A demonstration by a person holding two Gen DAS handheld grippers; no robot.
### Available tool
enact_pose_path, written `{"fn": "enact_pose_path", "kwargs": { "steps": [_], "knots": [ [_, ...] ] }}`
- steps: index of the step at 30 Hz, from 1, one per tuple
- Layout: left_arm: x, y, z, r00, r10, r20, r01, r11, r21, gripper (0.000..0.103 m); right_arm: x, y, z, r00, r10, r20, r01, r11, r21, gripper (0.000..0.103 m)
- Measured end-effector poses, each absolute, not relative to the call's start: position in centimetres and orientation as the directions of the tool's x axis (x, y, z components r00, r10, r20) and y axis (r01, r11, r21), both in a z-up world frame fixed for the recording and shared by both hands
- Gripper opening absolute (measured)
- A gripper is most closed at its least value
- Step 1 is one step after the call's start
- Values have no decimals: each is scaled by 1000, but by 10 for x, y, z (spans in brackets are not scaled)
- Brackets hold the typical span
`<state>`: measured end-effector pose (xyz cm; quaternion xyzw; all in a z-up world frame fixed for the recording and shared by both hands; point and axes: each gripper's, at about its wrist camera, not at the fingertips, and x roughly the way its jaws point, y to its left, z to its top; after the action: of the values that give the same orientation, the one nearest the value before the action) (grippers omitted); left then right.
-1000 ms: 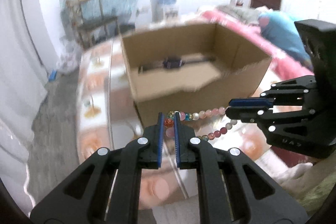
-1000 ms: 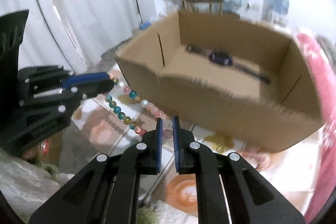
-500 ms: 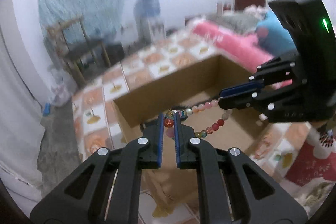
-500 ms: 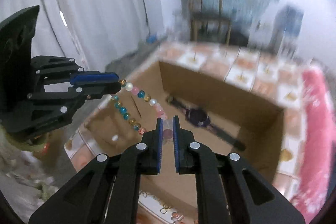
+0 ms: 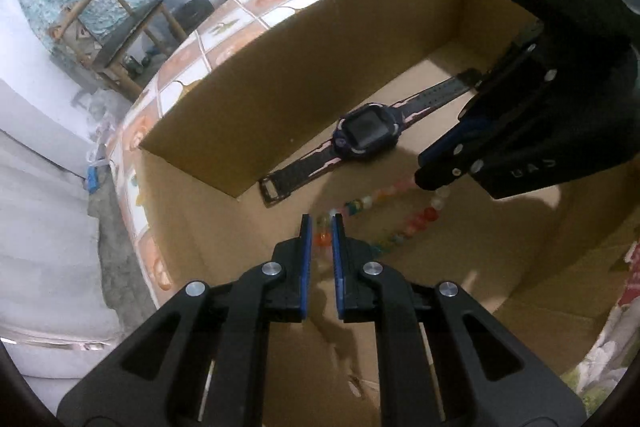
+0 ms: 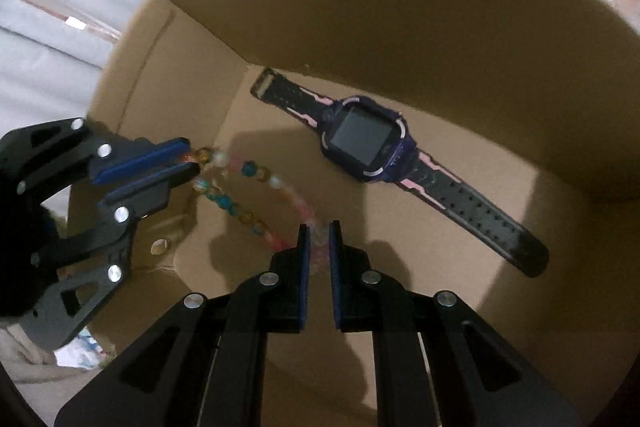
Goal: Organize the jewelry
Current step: 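Lower the bead bracelet into the box and open both tools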
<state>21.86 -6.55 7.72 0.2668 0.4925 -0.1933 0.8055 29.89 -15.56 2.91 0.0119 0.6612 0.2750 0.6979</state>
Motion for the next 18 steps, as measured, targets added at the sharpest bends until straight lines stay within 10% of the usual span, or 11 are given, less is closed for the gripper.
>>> {"fn": "enact_pose_path", "kwargs": {
  "steps": [8, 18],
  "knots": [
    [214, -50, 105, 522, -57, -851, 508, 822, 257, 23, 299, -169, 46, 41, 406, -913, -341, 865, 369, 12],
    [136, 7, 176, 688, -130, -714, 362, 914, 183, 57, 214, -227, 163, 412, 499, -762, -418, 847, 329, 42]
  ]
}}
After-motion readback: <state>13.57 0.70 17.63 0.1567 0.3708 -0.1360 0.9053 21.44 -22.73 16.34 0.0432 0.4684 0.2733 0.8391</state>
